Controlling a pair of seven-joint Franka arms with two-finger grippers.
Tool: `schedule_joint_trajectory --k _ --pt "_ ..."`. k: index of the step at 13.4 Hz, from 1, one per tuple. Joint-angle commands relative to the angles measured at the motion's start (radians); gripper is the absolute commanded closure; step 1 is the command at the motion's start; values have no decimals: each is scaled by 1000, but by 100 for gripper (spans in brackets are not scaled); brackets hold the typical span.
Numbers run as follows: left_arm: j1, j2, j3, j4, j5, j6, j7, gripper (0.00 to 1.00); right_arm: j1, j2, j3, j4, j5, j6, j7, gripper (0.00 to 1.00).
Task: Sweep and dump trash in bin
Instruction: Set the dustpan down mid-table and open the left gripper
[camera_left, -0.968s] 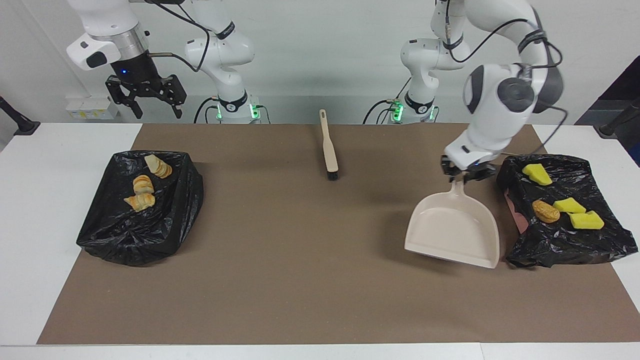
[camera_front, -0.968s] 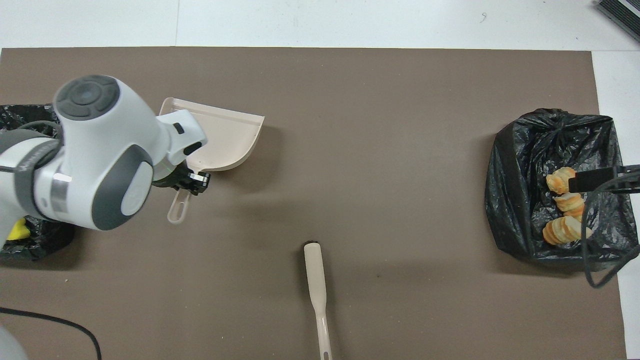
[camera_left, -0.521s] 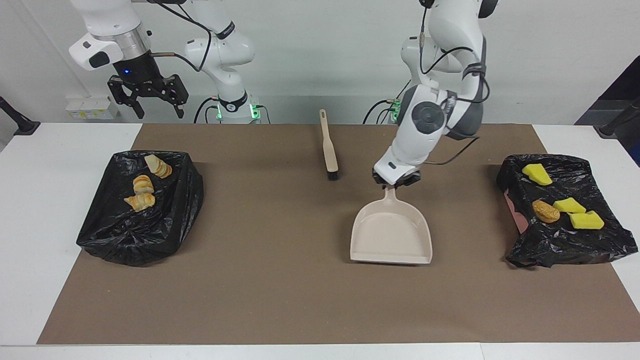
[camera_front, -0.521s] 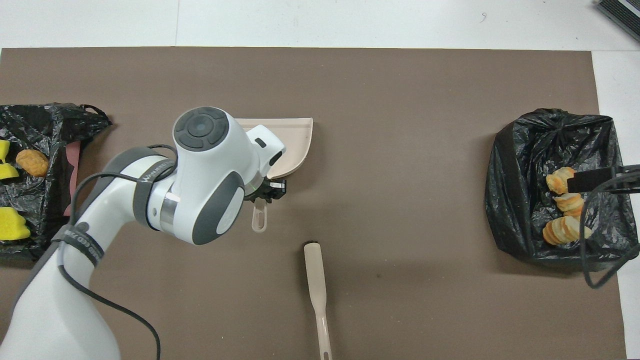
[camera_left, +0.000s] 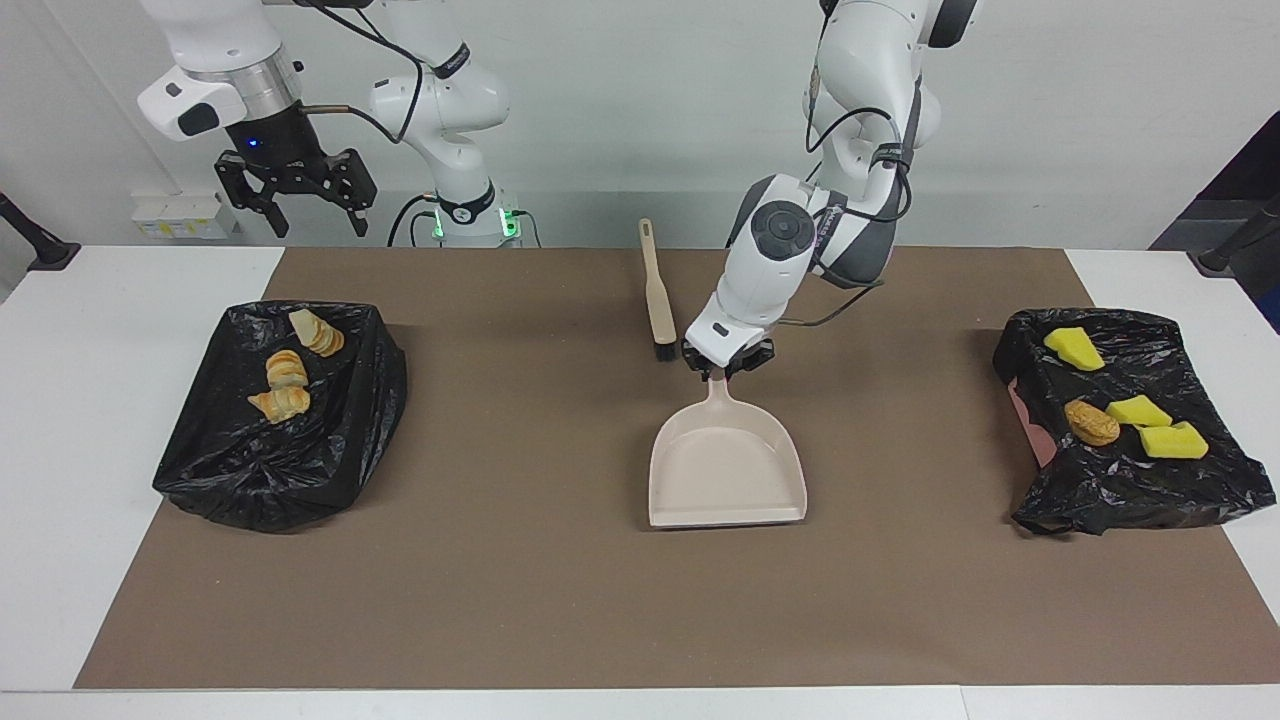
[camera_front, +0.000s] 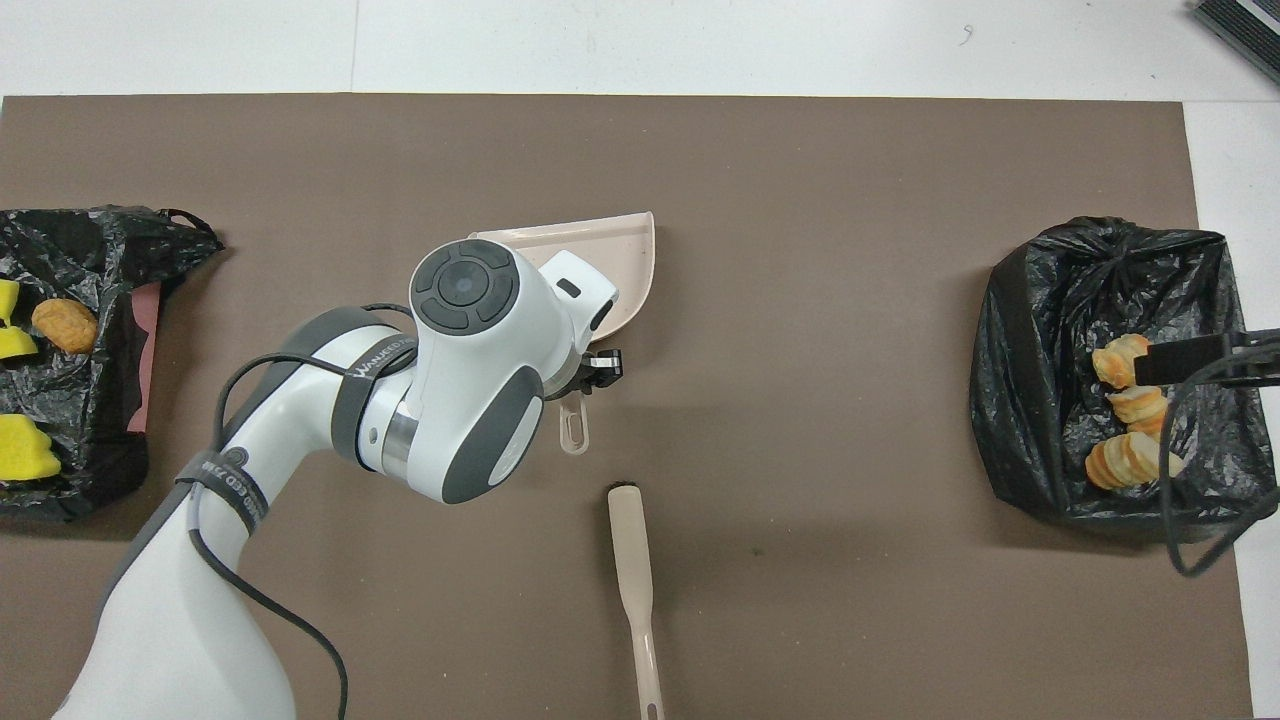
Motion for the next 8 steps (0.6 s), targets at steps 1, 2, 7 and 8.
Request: schedule_joint_trajectory --k 1,2,7,8 --pt "-24 45 21 23 -8 40 -43 1 -10 -10 4 -8 0 1 -27 0" --pt "-24 39 22 23 -8 36 -44 0 -10 -10 4 -8 0 3 -26 0" --pt "63 -28 33 43 45 -59 17 0 -10 -10 4 -8 0 1 -27 0" --pt "93 -42 33 46 47 -73 79 0 -10 -10 4 -8 0 1 -27 0"
